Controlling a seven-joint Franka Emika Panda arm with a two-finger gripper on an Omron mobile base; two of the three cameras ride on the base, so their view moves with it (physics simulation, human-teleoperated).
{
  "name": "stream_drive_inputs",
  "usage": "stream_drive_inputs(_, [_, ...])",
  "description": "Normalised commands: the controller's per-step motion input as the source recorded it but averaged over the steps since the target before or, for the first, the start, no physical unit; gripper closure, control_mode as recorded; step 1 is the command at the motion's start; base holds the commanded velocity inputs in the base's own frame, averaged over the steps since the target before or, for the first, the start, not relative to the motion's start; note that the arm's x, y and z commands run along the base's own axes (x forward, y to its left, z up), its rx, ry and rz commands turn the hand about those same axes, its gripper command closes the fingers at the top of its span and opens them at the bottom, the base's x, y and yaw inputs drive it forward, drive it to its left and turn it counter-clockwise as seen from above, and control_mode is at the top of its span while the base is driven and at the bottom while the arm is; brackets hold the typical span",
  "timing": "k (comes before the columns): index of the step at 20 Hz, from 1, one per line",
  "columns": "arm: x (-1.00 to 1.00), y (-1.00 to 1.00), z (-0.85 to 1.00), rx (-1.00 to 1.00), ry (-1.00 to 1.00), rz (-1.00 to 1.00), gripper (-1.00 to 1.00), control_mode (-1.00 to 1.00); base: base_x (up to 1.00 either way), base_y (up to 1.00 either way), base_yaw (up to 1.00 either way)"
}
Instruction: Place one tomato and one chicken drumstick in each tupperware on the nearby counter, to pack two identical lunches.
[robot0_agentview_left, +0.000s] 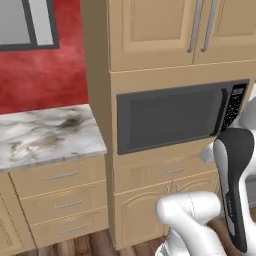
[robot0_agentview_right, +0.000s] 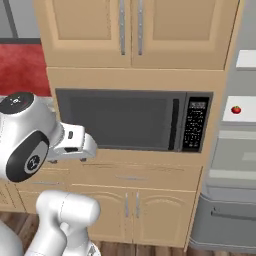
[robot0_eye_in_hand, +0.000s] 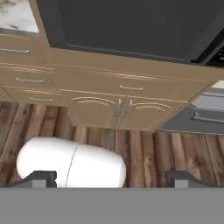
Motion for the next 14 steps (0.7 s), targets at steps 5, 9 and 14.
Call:
stream_drive_inputs(5, [0.00,0.00,0.00,0.00,0.00,0.00,-1.00,1.00,0.00,-1.00,0.00])
stream_drive_inputs(9, [0.00,0.00,0.00,0.00,0.00,0.00,-1.00,1.00,0.00,-1.00,0.00])
stream_drive_inputs(14, [0.00,0.00,0.00,0.00,0.00,0.00,-1.00,1.00,0.00,-0.95,0.00])
